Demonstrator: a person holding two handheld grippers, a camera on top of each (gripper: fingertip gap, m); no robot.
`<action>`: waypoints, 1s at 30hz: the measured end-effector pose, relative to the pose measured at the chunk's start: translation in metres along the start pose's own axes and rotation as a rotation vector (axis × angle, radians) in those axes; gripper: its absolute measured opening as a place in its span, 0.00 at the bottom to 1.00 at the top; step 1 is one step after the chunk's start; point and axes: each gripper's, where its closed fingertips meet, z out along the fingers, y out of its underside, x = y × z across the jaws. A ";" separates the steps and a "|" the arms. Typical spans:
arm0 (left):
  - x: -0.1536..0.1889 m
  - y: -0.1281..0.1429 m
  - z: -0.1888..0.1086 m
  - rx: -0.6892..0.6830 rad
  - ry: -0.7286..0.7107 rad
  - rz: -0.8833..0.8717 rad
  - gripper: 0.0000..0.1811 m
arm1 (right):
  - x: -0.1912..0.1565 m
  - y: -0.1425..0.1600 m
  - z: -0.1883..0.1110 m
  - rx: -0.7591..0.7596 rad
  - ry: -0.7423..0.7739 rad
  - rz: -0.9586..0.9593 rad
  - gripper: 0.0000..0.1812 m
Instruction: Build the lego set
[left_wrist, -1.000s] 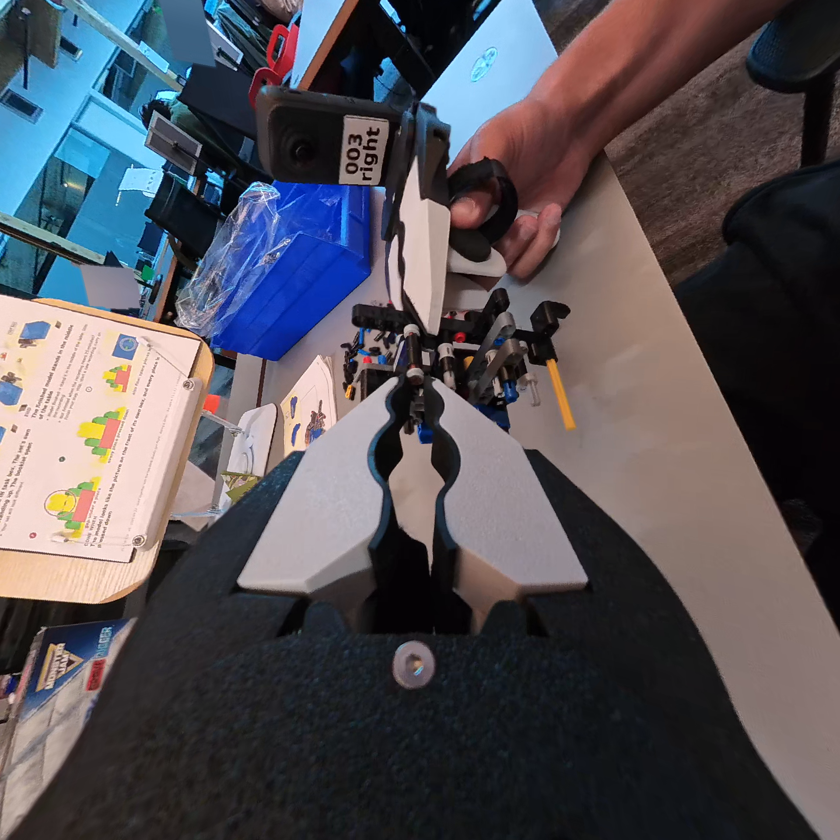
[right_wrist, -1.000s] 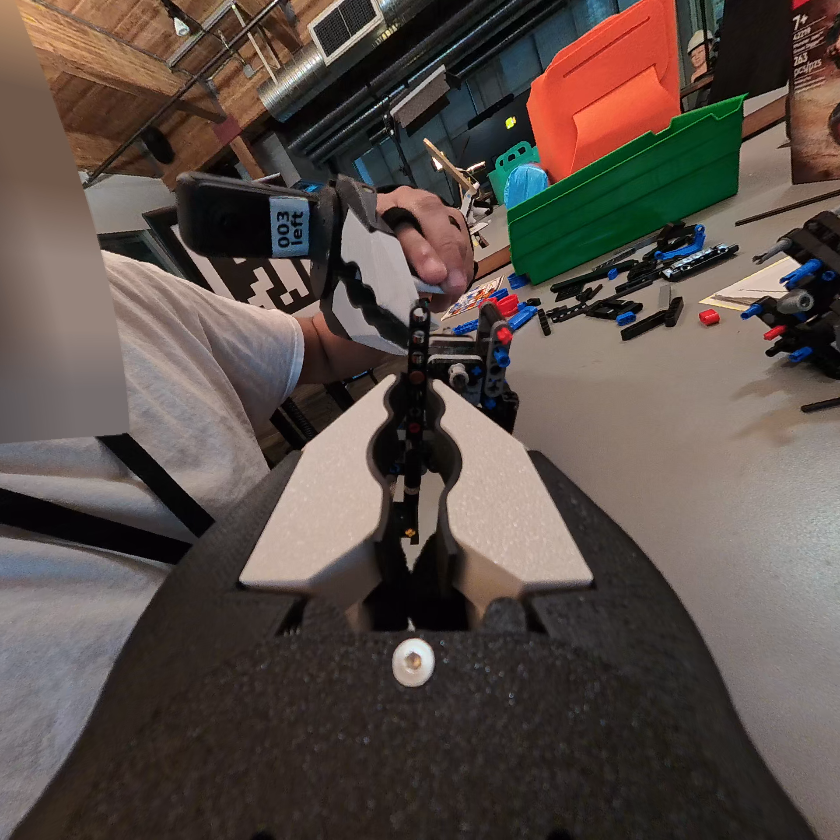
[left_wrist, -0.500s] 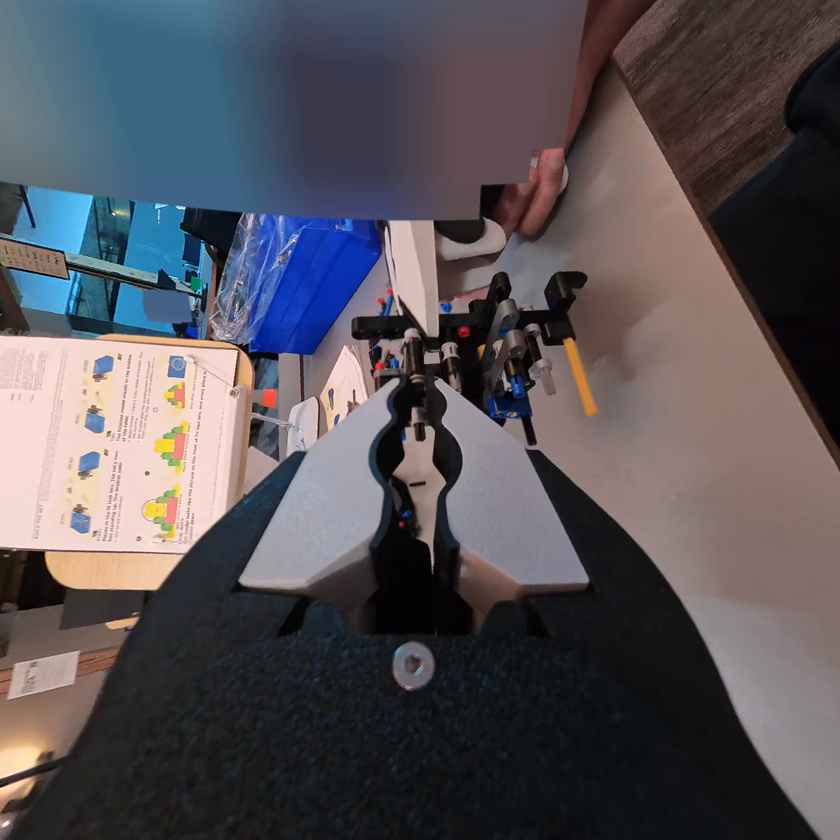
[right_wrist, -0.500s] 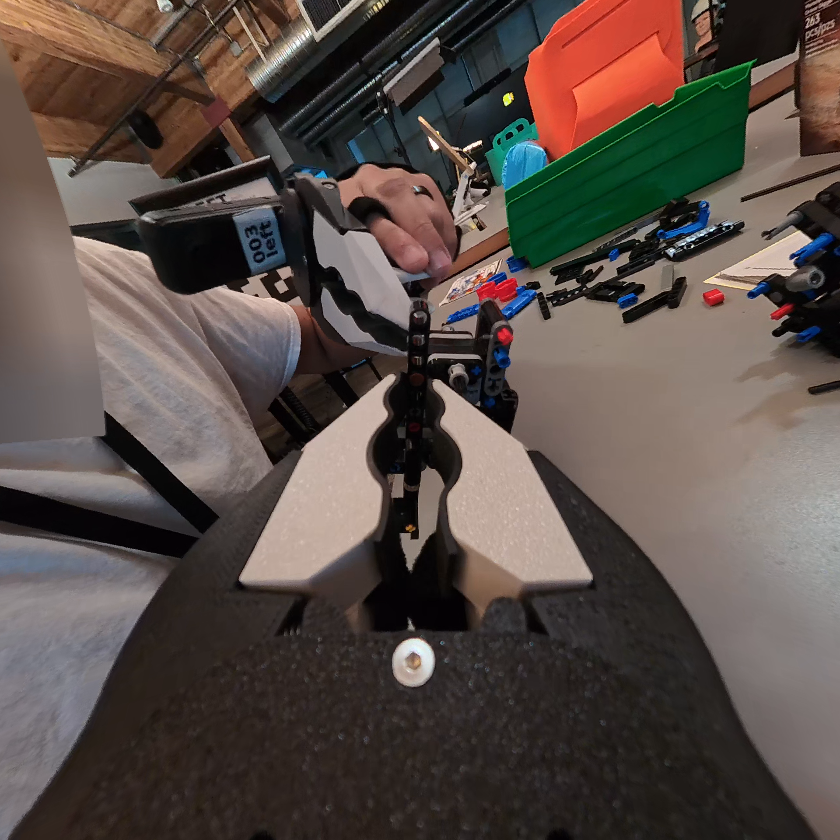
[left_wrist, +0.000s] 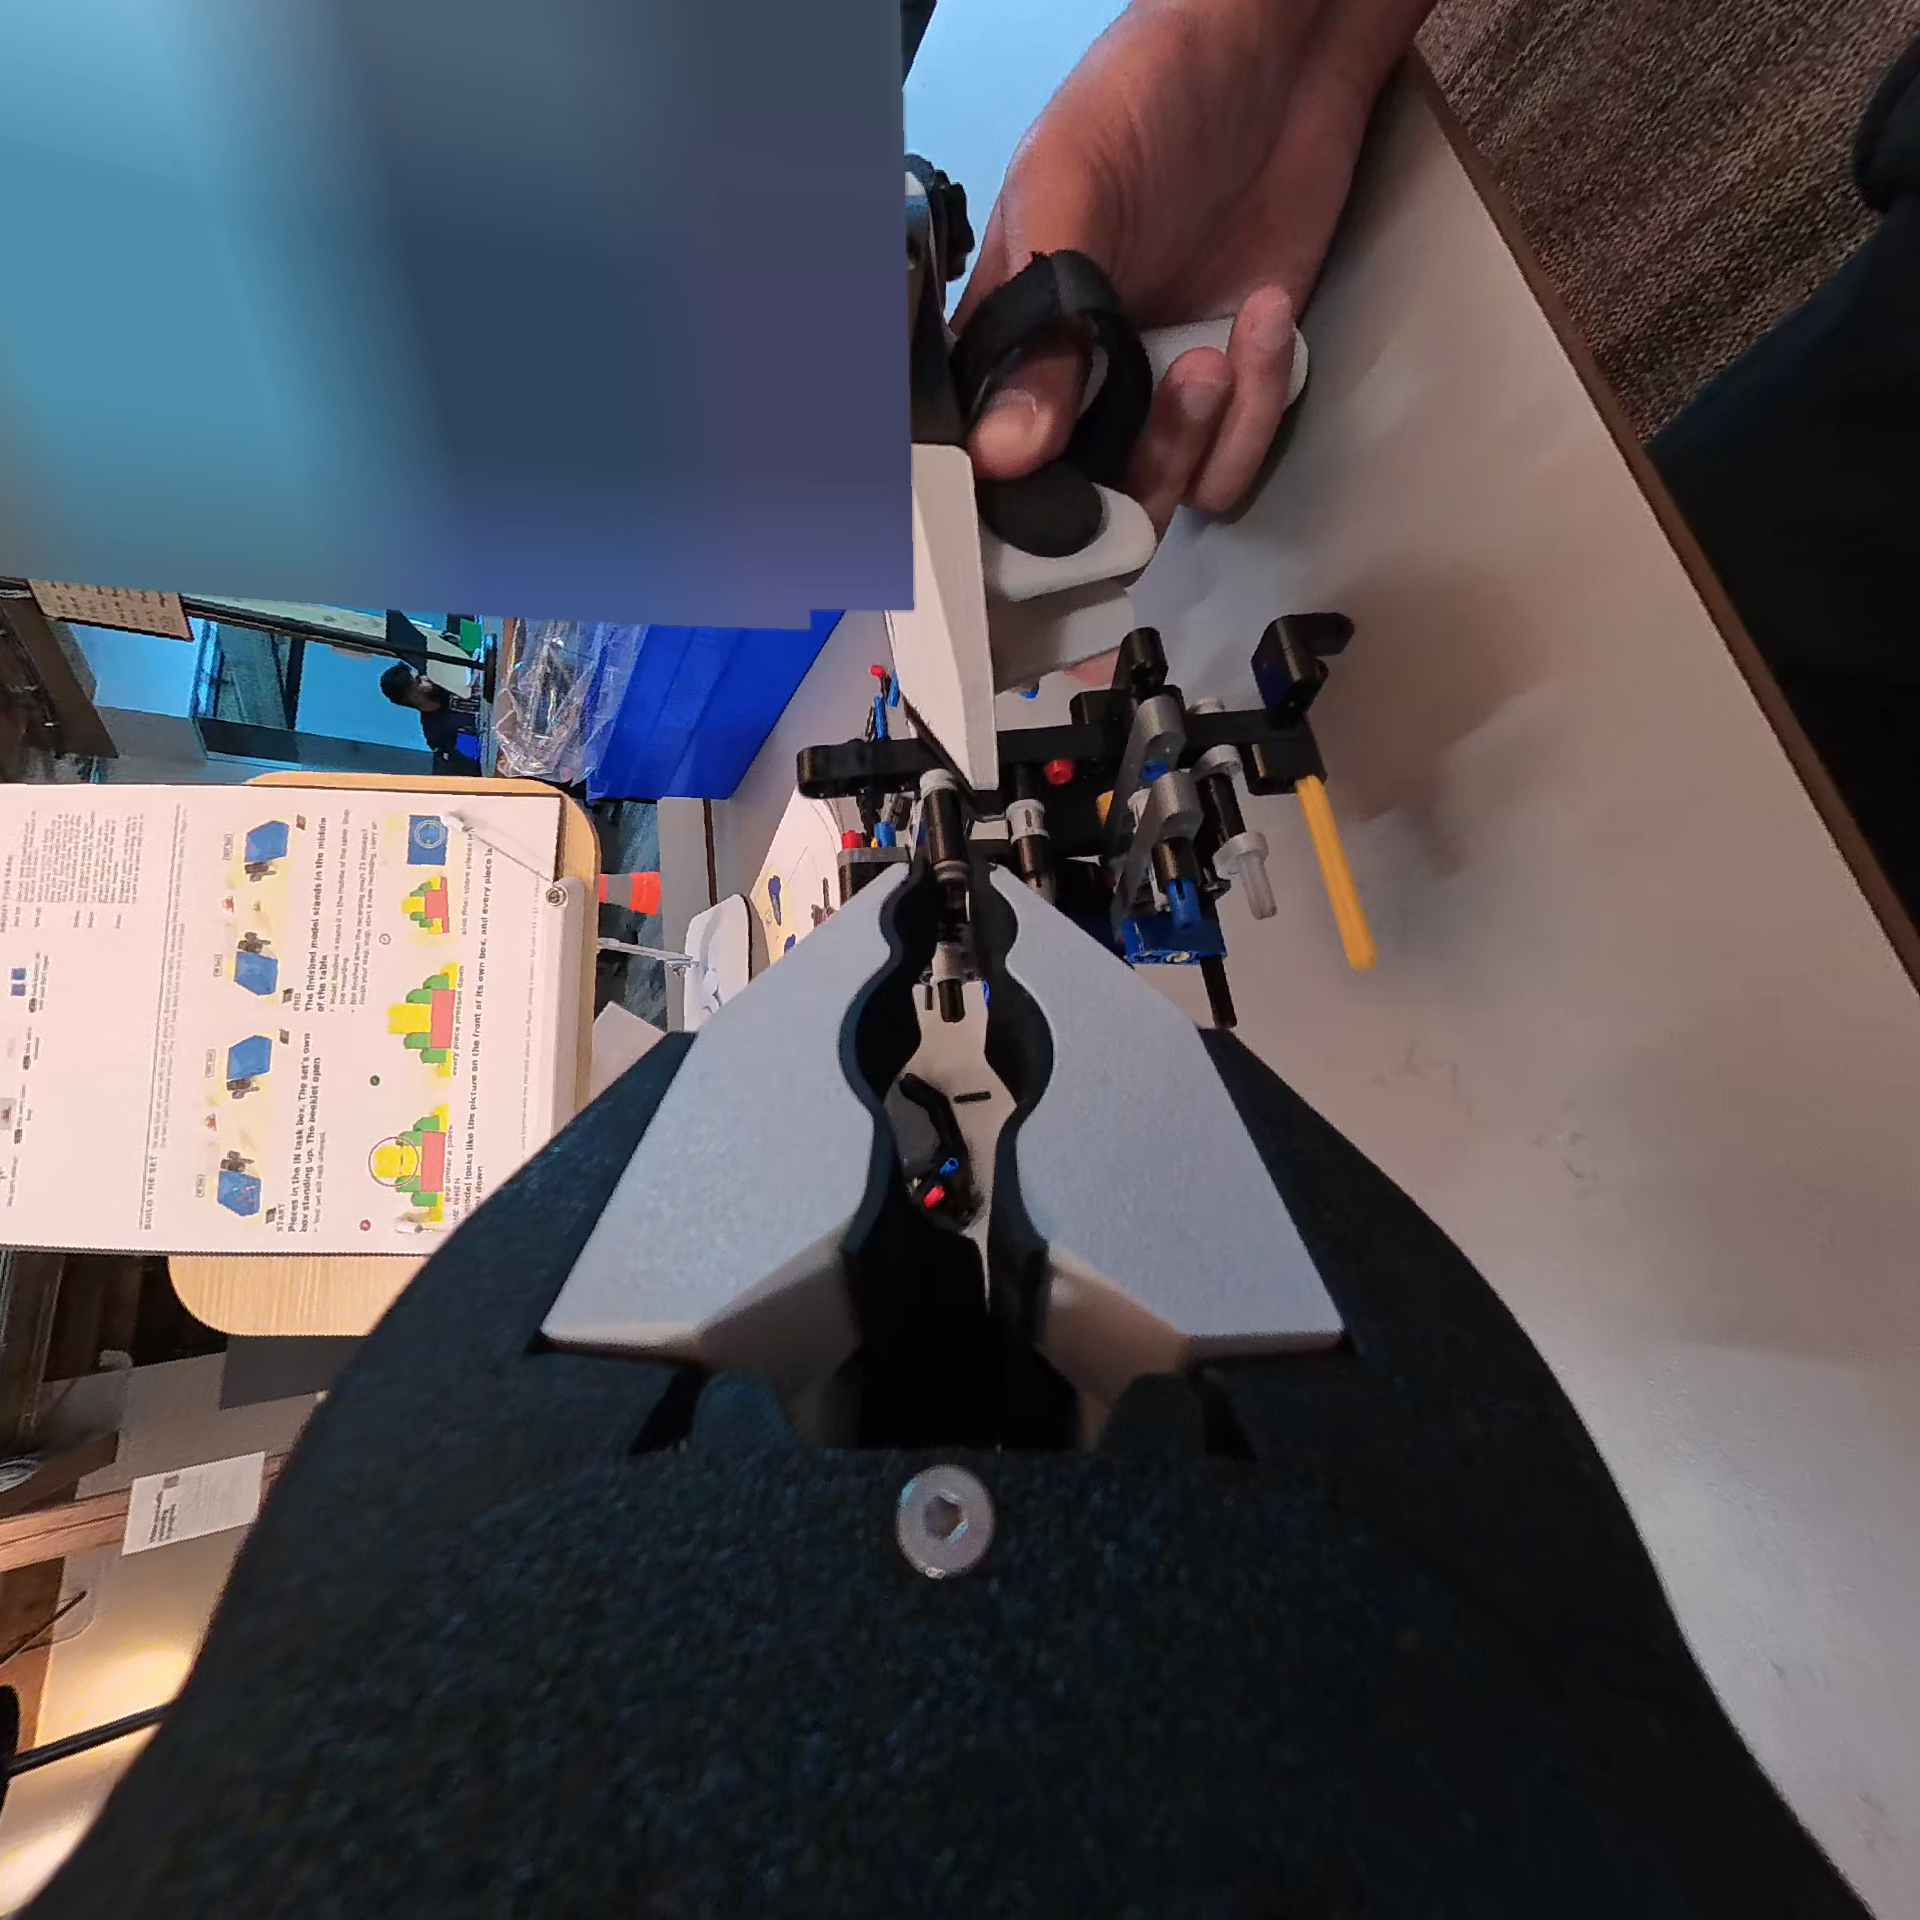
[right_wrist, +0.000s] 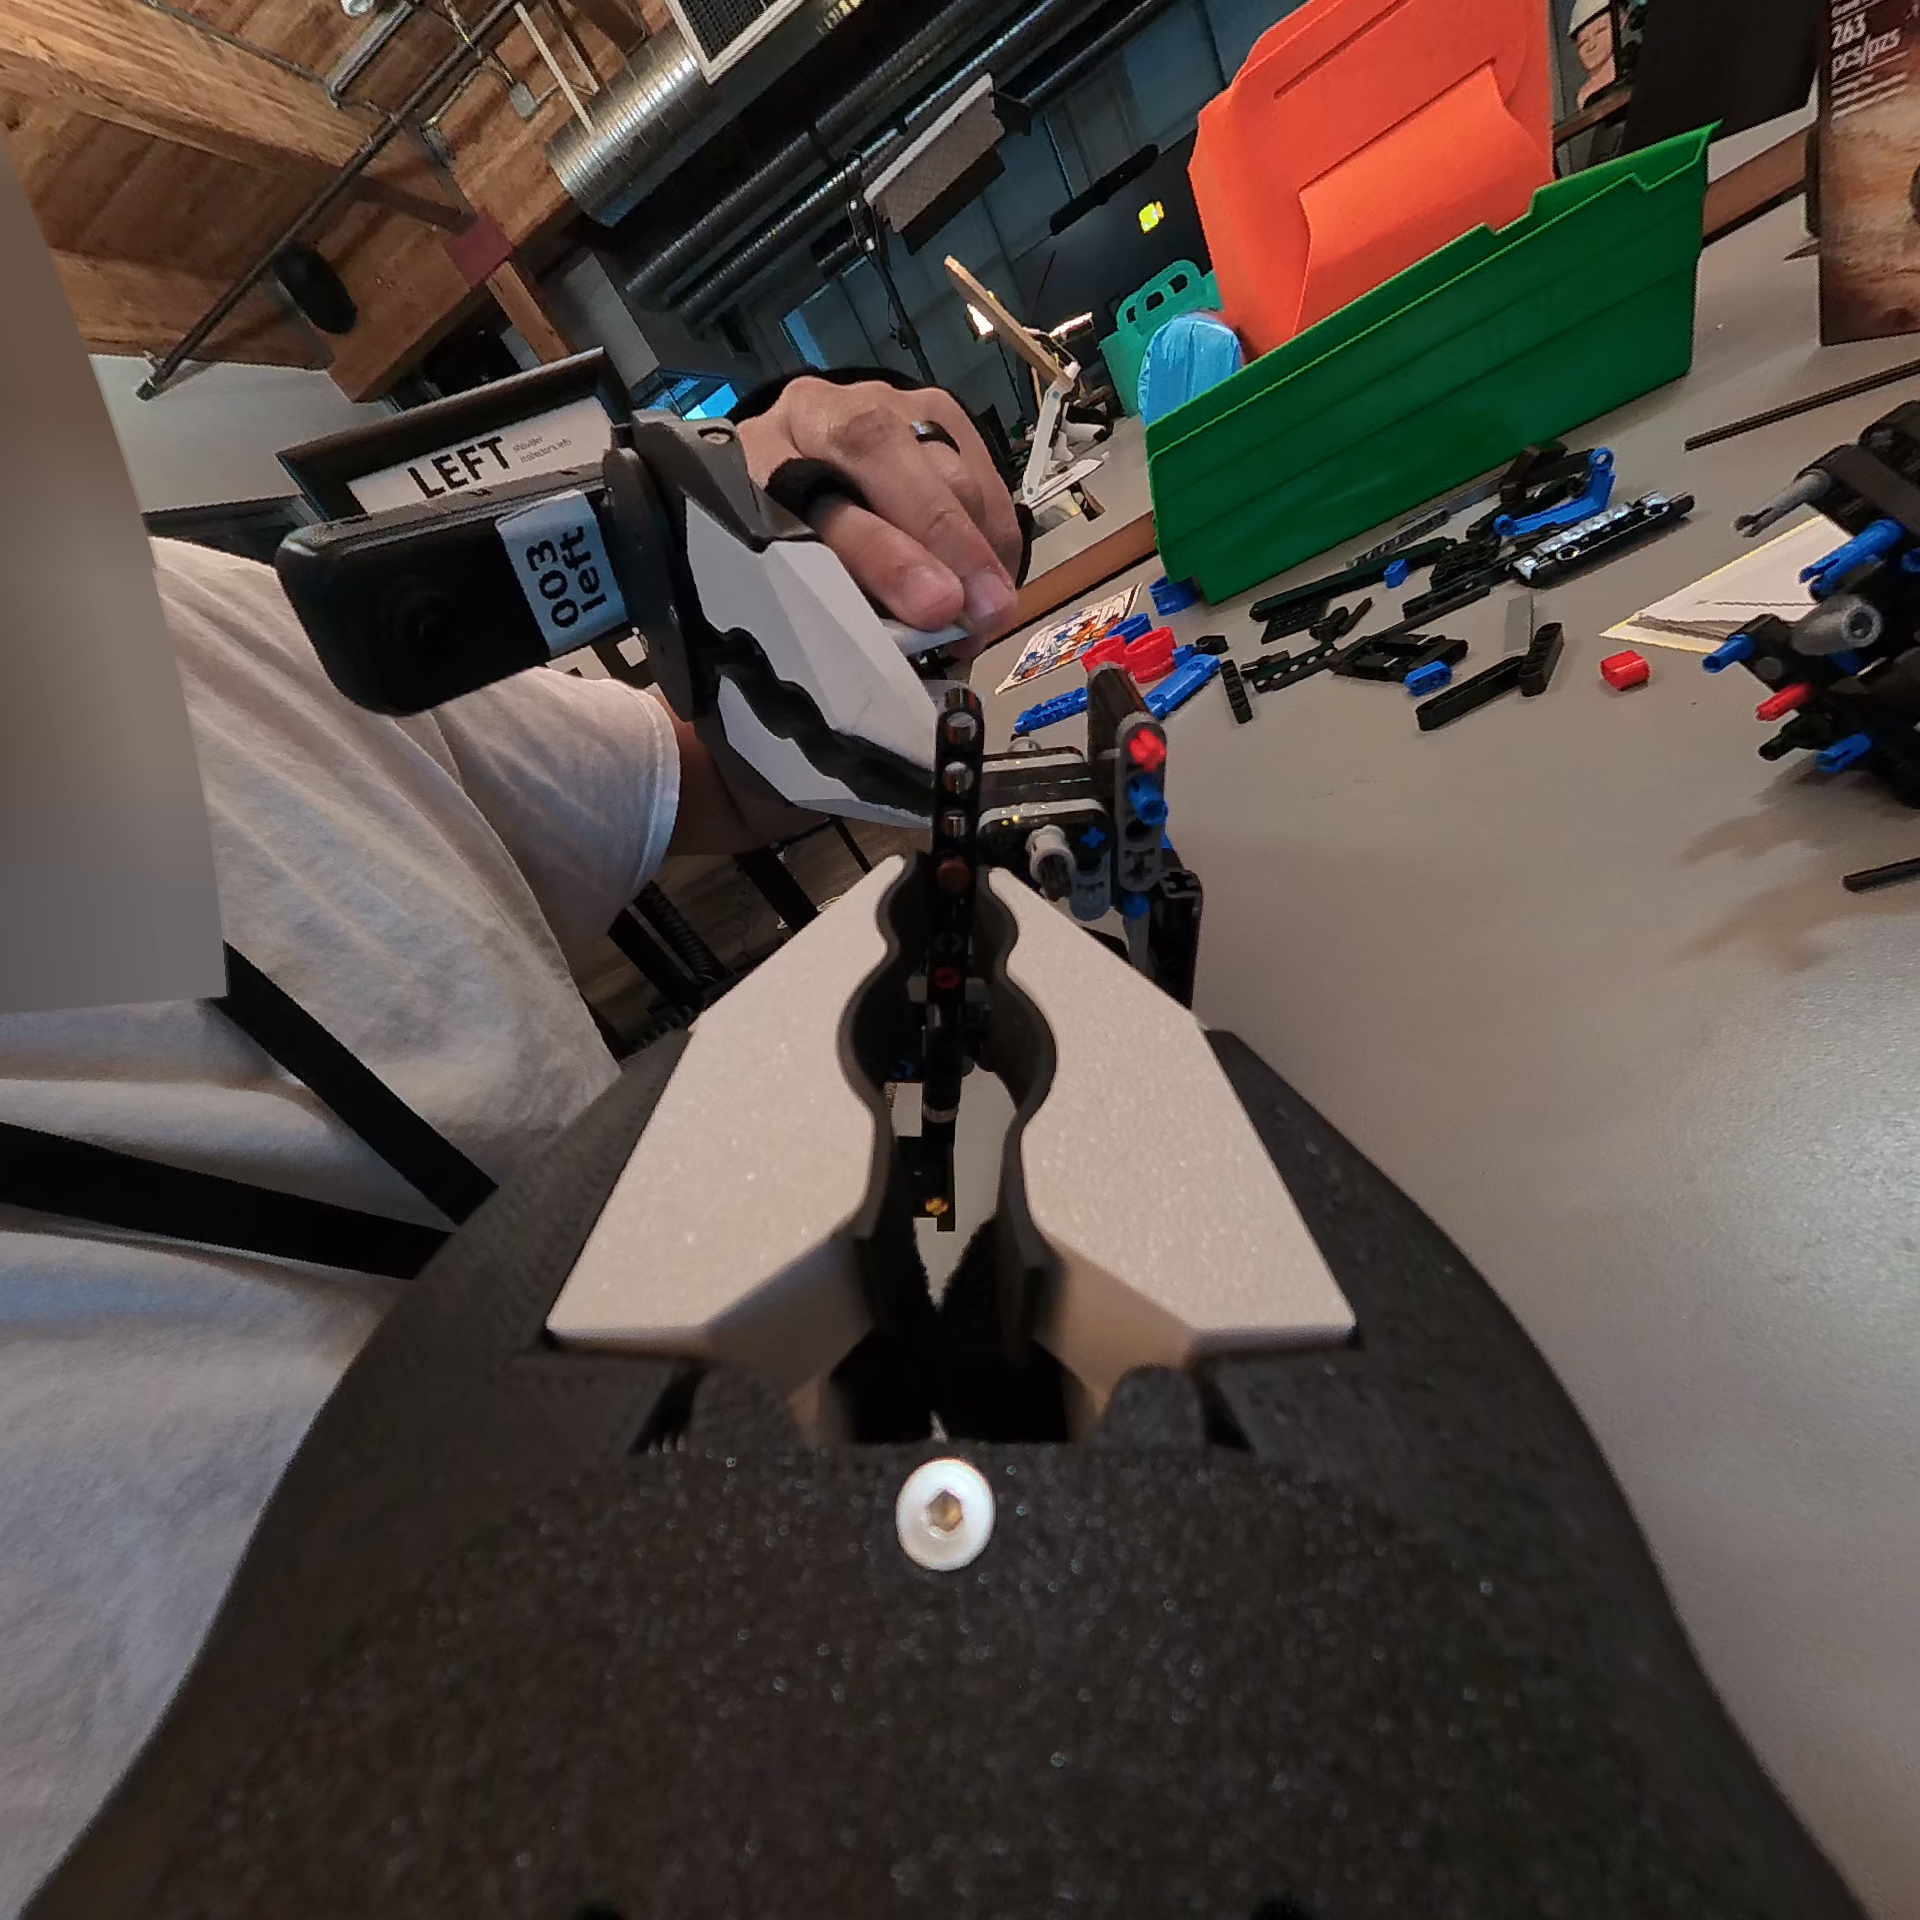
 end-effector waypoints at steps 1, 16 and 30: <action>0.000 0.000 0.000 0.001 0.000 -0.001 0.02 | 0.000 0.000 0.000 0.000 -0.001 0.002 0.03; -0.005 0.002 0.004 -0.026 -0.022 0.023 0.02 | 0.003 -0.004 -0.001 0.023 -0.004 0.047 0.03; -0.020 0.006 -0.008 0.092 -0.041 -0.430 0.07 | 0.007 -0.016 -0.008 -0.026 0.352 -0.631 0.03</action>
